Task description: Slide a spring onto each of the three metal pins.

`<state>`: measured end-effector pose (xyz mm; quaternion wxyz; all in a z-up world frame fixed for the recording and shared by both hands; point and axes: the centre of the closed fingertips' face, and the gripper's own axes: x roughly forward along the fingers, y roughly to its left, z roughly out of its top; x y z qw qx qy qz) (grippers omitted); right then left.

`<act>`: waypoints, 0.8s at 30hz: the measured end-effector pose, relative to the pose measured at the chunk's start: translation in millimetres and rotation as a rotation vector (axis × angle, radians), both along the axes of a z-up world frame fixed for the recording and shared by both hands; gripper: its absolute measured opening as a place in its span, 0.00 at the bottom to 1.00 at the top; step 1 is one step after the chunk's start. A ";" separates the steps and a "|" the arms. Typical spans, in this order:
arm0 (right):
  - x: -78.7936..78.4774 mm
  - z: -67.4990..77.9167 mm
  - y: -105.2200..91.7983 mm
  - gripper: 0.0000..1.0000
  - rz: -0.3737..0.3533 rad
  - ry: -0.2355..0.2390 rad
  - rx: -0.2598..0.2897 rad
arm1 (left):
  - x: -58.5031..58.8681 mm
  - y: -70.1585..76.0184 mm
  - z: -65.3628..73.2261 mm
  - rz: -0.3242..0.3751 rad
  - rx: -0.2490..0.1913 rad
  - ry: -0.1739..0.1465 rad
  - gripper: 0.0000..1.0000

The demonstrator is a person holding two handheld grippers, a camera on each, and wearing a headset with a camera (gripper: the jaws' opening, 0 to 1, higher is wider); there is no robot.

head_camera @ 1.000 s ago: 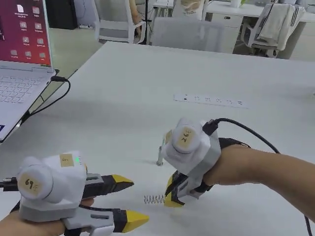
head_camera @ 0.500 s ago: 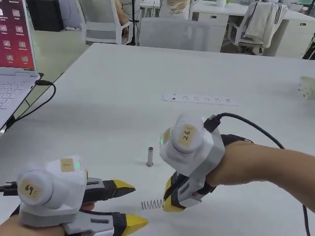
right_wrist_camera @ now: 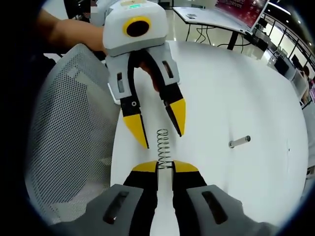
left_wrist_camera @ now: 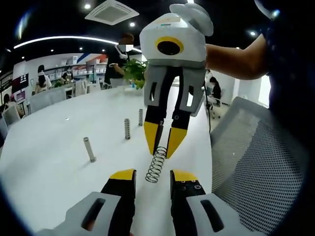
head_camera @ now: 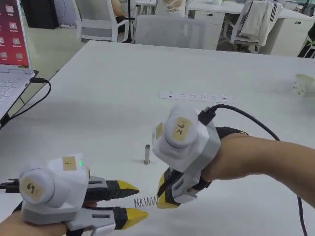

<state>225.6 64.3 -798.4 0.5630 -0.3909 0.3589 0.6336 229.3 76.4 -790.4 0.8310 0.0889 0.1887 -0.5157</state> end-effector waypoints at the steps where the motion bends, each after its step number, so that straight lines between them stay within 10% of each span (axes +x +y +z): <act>1: -0.2 0.2 0.1 0.08 0.001 0.000 -0.002 | -0.2 -0.1 -0.2 -0.002 0.001 -0.003 0.18; 24: -2.1 1.1 -0.7 0.08 0.035 -0.022 -0.024 | -3.3 -3.4 -3.2 -0.031 0.023 -0.028 0.04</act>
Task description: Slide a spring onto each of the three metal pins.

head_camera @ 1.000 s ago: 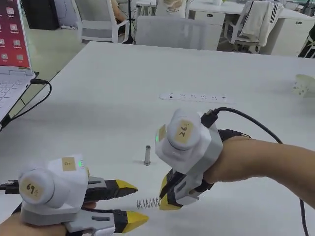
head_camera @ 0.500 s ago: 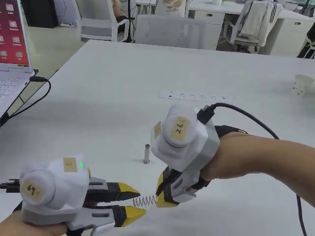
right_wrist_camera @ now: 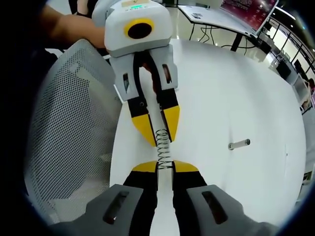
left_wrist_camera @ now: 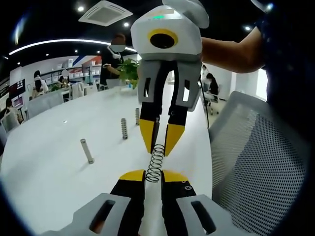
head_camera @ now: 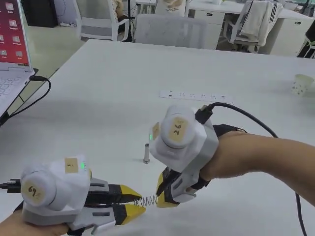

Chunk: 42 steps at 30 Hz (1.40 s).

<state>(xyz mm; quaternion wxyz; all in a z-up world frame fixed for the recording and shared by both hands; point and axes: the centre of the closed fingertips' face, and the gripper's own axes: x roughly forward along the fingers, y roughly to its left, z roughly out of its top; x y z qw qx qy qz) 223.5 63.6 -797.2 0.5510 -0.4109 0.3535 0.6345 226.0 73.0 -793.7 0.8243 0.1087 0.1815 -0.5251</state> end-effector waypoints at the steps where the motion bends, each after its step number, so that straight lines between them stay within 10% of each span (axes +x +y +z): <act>1: 0.4 0.3 0.0 0.08 0.000 -0.001 0.000 | -0.1 -0.1 0.0 -0.001 -0.001 0.000 0.04; 42: -2.9 -3.9 1.4 0.08 -0.016 0.026 0.033 | -4.8 -1.9 11.9 -0.025 -0.018 -0.030 0.02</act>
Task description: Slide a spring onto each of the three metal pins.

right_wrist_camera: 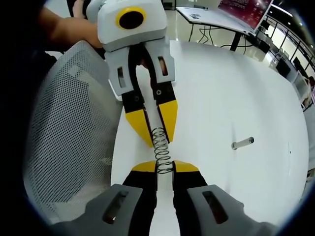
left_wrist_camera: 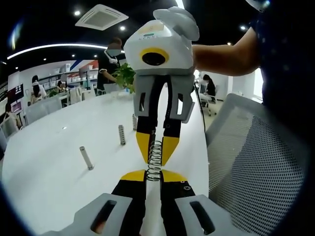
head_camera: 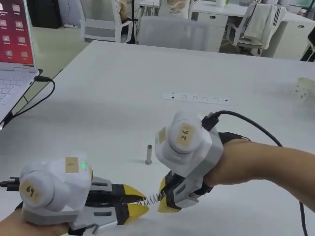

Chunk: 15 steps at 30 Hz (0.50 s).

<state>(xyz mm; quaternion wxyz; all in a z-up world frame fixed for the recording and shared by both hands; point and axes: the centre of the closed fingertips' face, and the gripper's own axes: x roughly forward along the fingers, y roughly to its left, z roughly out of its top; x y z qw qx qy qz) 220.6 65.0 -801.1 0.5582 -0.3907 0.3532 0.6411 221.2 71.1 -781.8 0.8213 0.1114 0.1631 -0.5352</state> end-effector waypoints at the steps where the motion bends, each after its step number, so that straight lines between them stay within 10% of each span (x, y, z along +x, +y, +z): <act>1: 0.1 2.4 1.6 0.08 -0.002 0.000 0.007 | 0.1 0.2 -0.7 0.001 0.002 0.001 0.02; 15: -8.6 18.5 16.4 0.08 0.023 -0.001 0.037 | -1.6 -3.7 -5.5 -0.010 0.011 0.008 0.02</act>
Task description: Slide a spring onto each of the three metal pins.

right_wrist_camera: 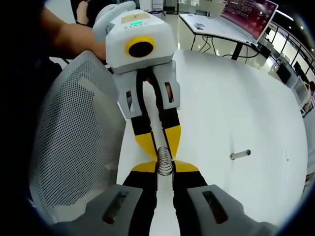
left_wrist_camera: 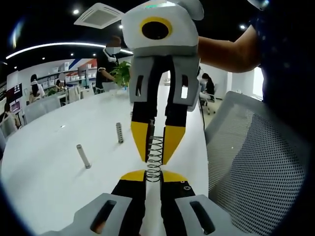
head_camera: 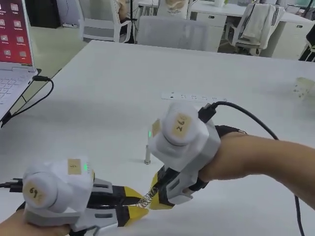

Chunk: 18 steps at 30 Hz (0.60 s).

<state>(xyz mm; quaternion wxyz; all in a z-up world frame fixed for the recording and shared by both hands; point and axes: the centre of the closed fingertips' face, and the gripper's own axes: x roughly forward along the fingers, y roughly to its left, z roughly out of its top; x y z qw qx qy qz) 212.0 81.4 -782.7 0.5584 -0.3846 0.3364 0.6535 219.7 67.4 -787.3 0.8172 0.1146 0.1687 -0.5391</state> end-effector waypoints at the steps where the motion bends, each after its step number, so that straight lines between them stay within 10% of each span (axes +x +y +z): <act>1: -0.5 0.4 1.1 0.08 0.004 -0.002 0.000 | -0.1 -0.3 -0.2 -0.001 0.000 0.001 0.02; 18: -5.6 2.0 8.1 0.08 0.033 -0.008 -0.030 | -1.4 -2.2 -2.2 -0.009 -0.007 0.010 0.02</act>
